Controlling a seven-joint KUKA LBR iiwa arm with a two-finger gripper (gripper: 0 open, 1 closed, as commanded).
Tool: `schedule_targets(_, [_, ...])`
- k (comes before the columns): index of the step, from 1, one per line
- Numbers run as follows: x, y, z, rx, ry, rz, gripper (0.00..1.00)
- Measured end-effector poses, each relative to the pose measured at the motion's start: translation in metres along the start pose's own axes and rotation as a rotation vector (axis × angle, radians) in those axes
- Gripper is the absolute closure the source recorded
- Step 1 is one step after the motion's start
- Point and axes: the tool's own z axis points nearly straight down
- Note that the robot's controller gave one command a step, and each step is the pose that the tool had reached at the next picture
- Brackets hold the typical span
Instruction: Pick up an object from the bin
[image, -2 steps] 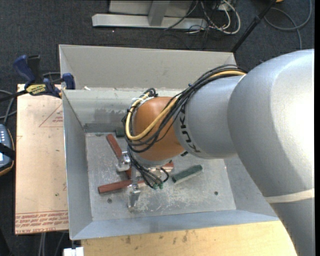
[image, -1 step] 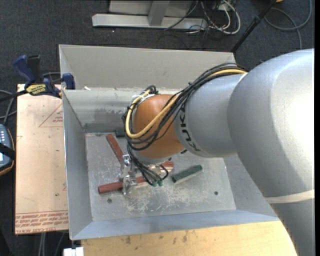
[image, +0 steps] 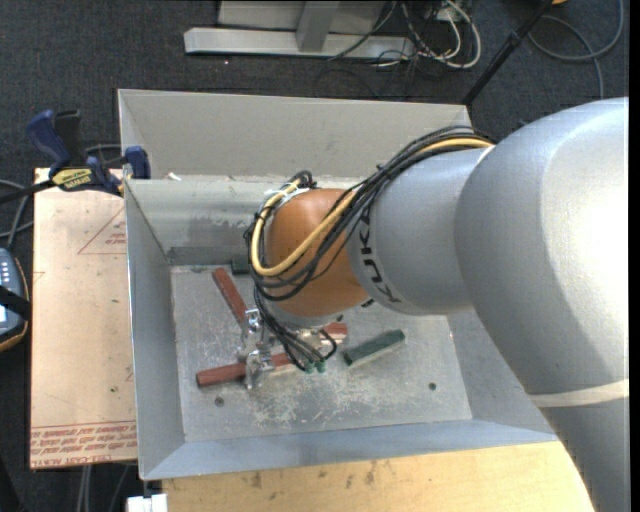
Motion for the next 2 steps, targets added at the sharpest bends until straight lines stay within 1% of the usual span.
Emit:
schedule_targets(1, [-0.0097, 0.0101, -0.1072, 0.005, 0.02, -0.017, 1.0])
schedule_targets(2, [-0.0097, 0.0101, -0.1072, 0.005, 0.02, -0.017, 1.0])
